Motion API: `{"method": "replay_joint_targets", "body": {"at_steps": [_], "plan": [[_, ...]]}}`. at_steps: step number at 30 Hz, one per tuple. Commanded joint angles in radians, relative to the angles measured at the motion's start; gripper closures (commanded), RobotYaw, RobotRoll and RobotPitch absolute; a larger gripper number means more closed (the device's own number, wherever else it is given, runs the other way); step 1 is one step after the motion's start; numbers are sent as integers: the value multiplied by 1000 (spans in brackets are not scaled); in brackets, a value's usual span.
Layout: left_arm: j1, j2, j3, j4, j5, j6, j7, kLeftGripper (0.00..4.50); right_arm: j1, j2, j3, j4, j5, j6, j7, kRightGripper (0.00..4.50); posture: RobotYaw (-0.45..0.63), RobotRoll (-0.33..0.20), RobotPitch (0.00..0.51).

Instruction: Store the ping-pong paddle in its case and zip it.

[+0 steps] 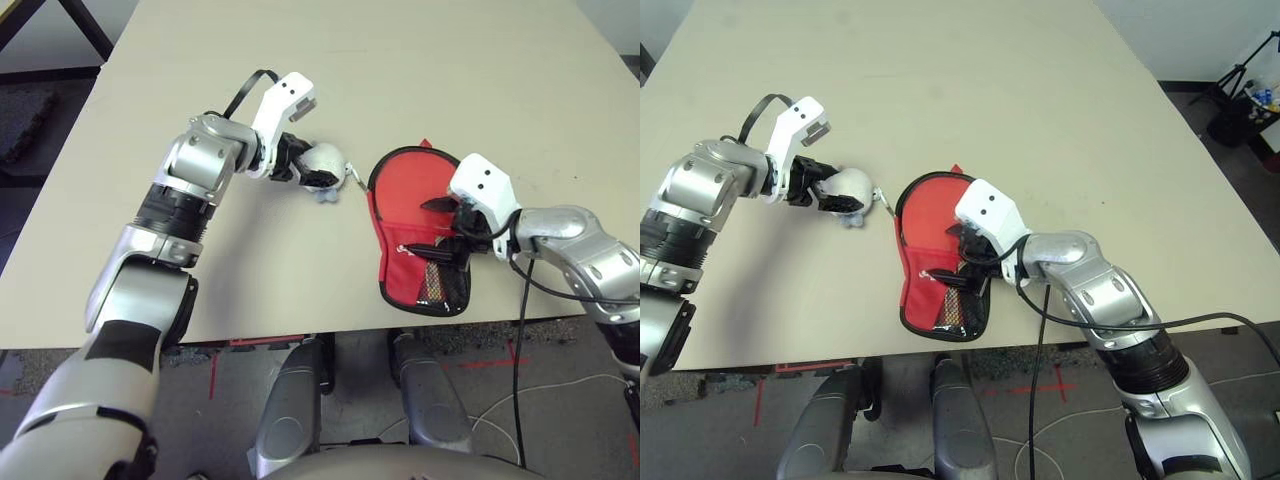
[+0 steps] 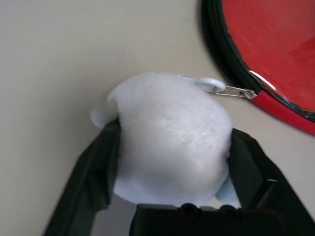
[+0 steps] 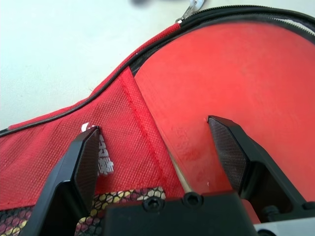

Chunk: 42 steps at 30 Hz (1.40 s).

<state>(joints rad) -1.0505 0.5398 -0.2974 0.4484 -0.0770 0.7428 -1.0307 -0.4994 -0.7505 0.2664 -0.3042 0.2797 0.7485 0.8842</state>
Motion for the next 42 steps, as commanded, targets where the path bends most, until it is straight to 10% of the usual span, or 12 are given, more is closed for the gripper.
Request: {"method": "replay_joint_targets", "body": {"at_steps": [1, 11, 27, 42], "plan": [[-6, -14, -26, 32, 24, -22, -14, 1830, 8, 2, 42, 20, -22, 8, 17, 0, -55, 0, 261], [-86, -42, -15, 156, 81, -137, 0, 4222, 5, -15, 77, 45, -77, -4, 54, 0, -49, 0, 261], [-335, -217, 23, 693, 200, -485, 182, 4320, -27, -11, 145, 54, -70, 146, 110, 0, -67, 0, 259], [-425, -314, 73, 854, 251, -627, 368, 4321, -28, 7, 170, 76, -86, 152, 123, 0, -73, 0, 259]]}}
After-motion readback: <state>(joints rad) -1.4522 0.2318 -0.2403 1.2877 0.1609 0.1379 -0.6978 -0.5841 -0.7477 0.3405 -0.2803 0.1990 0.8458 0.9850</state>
